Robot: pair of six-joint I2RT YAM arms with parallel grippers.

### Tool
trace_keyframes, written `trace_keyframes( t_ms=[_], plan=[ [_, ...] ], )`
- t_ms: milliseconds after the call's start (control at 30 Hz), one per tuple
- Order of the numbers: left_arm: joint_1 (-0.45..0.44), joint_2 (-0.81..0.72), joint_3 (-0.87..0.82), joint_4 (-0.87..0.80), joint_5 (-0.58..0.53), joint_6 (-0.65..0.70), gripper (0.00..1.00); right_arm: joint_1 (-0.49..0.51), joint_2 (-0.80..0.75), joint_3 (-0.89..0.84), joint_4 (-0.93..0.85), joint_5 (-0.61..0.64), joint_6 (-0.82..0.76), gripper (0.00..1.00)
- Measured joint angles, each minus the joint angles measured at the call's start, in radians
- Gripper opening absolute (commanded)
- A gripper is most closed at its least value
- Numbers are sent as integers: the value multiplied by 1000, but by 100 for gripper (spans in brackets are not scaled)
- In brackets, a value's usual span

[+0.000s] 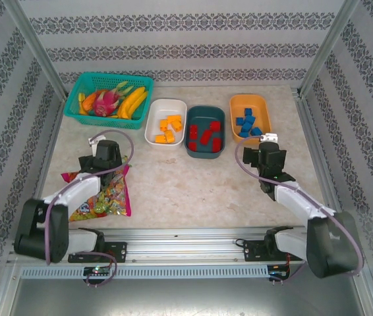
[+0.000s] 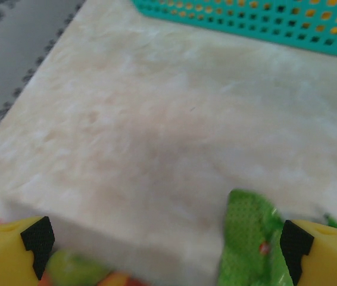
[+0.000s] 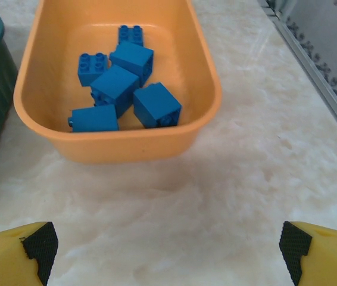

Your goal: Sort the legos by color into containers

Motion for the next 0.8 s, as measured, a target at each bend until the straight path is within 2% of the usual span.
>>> trace_keyframes(
  t_ms=[100, 267, 400, 533, 633, 800],
  plan=[
    [26, 100, 46, 131, 58, 62, 100, -19, 85, -5, 127, -38, -31, 98],
    [86, 152, 50, 311, 155, 136, 100, -81, 178, -19, 283, -111, -69, 98],
    [103, 142, 48, 347, 207, 166, 100, -138, 212, -58, 432, -171, -65, 97],
    [104, 59, -33, 380, 237, 167, 100, -170, 294, -125, 595, -211, -56, 98],
    [109, 44, -102, 432, 269, 168, 100, -169, 312, -153, 623, -222, -54, 98],
    [111, 132, -131, 519, 318, 182, 100, -162, 311, -153, 660, -205, -54, 98]
  ],
)
